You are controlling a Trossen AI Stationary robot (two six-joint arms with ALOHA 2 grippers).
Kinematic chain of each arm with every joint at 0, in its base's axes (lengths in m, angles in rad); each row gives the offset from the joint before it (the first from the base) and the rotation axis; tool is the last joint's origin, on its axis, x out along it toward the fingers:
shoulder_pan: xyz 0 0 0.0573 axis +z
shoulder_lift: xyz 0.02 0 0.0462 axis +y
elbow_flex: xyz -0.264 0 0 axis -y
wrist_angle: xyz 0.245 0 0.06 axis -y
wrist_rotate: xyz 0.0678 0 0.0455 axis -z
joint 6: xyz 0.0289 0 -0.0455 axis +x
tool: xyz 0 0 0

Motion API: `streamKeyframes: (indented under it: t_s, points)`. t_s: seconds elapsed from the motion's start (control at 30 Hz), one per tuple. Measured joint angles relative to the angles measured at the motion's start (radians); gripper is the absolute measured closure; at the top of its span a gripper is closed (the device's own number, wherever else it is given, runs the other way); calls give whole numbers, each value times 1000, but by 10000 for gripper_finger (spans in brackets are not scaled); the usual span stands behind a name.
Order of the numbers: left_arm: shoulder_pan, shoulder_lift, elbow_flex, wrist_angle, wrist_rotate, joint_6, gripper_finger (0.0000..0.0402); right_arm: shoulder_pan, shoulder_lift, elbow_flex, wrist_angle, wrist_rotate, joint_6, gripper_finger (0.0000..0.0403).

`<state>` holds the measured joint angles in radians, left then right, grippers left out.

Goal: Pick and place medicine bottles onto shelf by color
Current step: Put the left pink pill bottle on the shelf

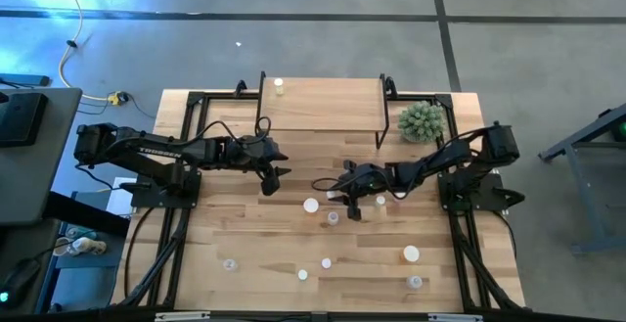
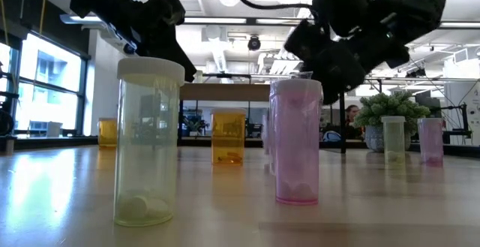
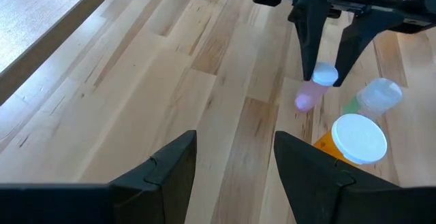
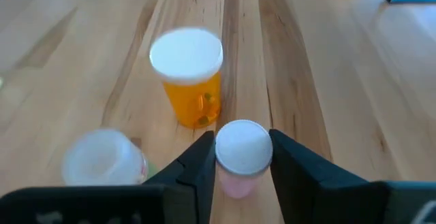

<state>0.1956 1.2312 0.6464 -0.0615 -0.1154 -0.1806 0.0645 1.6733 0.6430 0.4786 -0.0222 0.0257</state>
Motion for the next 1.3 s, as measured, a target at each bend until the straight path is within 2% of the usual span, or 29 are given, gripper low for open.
streamKeyframes:
  t_s: [0.13, 0.53, 0.8, 1.3]
  points:
    - [0, 0, 0, 6, 0, 0, 216, -15, -15, 64, -24, -1, -24, 295]
    - [0, 0, 0, -1, 1, 1, 216, -145, -32, 377, -351, 0, -163, 295]
    - [0, 0, 0, -1, 1, 1, 216, -264, -32, 564, -522, 0, -192, 295]
    - [0, 0, 0, 7, 0, 0, 216, -528, -31, 826, -615, 0, -143, 295]
